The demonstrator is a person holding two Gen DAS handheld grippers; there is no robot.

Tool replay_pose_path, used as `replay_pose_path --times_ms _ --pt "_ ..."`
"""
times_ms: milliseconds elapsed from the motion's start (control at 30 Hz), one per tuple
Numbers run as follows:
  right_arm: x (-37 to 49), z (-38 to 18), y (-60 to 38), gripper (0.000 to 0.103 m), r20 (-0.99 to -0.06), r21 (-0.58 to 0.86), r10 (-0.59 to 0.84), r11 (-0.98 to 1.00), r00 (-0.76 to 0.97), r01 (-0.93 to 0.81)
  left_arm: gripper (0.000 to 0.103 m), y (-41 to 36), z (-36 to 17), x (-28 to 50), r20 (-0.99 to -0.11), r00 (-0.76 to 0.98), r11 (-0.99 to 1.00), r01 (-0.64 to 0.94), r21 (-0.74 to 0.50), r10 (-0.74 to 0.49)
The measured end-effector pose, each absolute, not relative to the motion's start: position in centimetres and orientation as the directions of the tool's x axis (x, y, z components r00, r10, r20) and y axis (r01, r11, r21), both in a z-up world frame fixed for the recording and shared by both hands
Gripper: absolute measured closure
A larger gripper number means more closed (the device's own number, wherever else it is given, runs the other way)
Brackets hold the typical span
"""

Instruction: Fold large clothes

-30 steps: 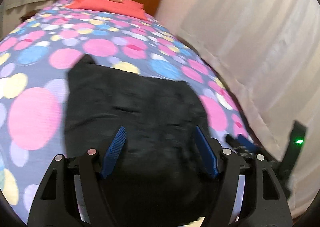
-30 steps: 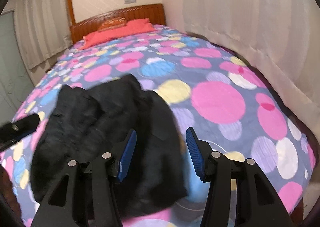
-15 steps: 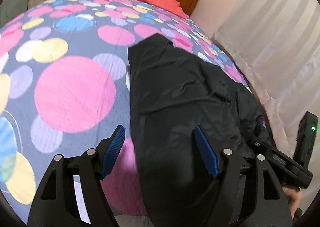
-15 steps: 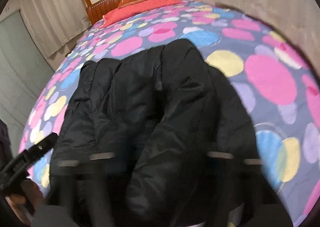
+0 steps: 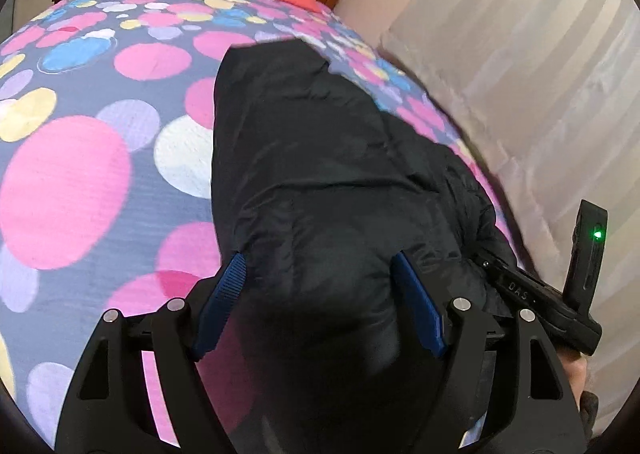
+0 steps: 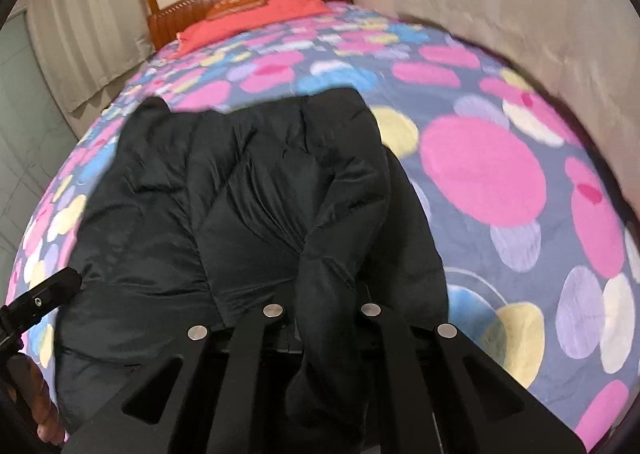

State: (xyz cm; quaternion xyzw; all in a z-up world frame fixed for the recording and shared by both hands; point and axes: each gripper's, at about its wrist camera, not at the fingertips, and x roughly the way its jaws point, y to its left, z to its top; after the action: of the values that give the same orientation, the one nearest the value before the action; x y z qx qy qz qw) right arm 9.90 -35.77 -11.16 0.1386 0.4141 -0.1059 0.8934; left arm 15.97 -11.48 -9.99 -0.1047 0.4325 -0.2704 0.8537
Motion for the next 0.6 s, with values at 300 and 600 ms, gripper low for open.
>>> replay_pose_path --times_ms 300,600 --pt "10.6 -15.4 -36.2 0.094 -0.774 0.17 -0.045 0.946 0.632 0.276 0.026 -14.9 -12.4 16.0 -0.73 0.539 0.897 0.367 -0.246 -0.42" --pt "10.2 -14.7 -36.2 0.091 -0.765 0.178 -0.048 0.943 0.643 0.282 0.026 -14.1 -12.5 15.9 -0.724 0.538 0.897 0.344 -0.279 -0.432"
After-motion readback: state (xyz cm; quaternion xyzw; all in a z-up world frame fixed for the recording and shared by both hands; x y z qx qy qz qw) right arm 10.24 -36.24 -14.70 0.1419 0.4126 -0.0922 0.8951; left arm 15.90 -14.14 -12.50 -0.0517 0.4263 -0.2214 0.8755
